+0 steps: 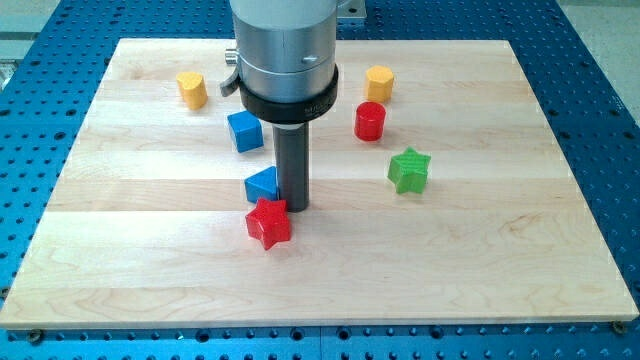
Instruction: Place the blue blocks in vertical form
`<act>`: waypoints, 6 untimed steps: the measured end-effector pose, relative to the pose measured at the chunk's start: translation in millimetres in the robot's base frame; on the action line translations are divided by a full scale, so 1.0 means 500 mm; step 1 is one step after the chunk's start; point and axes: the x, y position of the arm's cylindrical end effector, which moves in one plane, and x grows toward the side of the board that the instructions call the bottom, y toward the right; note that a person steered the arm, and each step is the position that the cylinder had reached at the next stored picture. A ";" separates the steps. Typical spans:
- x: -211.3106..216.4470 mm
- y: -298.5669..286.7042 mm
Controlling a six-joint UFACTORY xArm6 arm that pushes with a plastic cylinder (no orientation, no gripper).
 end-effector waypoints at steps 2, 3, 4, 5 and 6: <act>-0.057 -0.075; -0.138 0.007; -0.222 0.082; -0.224 0.059; -0.202 0.006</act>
